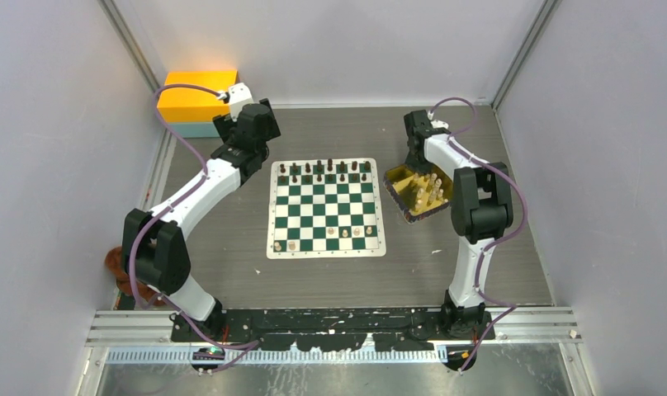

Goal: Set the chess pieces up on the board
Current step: Pick up the chess piece from the storage box, then place the chess piece on the chessboard.

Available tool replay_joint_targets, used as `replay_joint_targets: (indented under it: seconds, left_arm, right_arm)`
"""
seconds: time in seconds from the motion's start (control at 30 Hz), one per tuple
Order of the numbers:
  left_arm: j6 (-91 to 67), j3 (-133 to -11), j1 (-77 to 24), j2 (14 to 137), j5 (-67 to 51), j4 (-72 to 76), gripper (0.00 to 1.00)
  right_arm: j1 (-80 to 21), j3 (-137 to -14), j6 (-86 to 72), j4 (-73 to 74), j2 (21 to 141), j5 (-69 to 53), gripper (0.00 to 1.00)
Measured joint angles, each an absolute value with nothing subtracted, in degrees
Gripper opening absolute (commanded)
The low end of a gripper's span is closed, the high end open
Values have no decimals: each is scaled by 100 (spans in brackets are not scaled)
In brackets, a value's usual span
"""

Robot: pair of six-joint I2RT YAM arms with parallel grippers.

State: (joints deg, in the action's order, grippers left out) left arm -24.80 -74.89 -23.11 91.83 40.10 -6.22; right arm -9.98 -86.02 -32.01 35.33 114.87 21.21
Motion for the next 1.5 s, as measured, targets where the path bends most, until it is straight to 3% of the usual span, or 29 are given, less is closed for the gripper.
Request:
replay_joint_targets:
  seconds: [0.83,1.1,1.5]
  left_arm:
    - [-2543,-7424,-2314,8694,3957,-733,94]
    - [-2661,-7135,-2318,8147,3994,-893,94]
    - [-2729,-6847,-2318,7249,4053,-1468,94]
  right_arm:
    - [-1087,-8077,-3352,3356,10189,1662,0]
    - [-2298,-8079,-3050,3616,9500,1619,0]
    - [-4390,-8313,-2626,4233,9424,1599,1]
